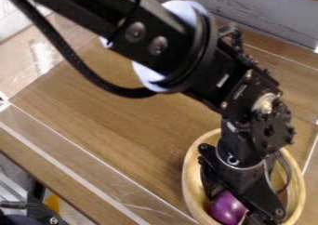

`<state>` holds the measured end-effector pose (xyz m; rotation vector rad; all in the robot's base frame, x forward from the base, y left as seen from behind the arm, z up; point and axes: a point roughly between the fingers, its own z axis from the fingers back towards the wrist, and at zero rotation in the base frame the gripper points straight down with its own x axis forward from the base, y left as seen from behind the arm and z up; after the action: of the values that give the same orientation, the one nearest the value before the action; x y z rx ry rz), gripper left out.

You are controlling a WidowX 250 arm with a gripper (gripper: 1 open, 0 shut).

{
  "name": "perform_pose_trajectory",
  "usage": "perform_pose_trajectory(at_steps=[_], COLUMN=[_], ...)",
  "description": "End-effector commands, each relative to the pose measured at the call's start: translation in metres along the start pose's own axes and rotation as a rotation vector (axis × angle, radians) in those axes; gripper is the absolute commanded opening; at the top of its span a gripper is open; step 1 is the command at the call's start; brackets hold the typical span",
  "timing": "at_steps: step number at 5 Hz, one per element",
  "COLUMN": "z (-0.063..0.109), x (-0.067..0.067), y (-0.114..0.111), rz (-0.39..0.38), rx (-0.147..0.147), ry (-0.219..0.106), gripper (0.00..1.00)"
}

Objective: Remove the purple eggplant from inside the brown bowl and put it on the table

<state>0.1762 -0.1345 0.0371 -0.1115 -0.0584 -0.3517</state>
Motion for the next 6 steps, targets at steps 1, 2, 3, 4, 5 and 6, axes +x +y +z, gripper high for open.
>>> perform_pose_trajectory(at_steps=[1, 2, 3, 4, 5, 6], z=[-0.002, -0.003, 0.005, 0.013, 0.027, 0.036], x=[0.000, -0.002, -0.005, -0.004, 0.001, 0.006], y=[-0.002, -0.003, 0.002, 0.009, 0.004, -0.002], rz=[-0.015, -0.021, -0.056, -0.091, -0.088, -0.090], rx=[-0.004, -0.005, -0.009, -0.012, -0.002, 0.001], ry=[-0.013, -0.013, -0.011, -0.008, -0.015, -0.018], gripper=[0.00, 0.00, 0.00, 0.00, 0.00, 0.00])
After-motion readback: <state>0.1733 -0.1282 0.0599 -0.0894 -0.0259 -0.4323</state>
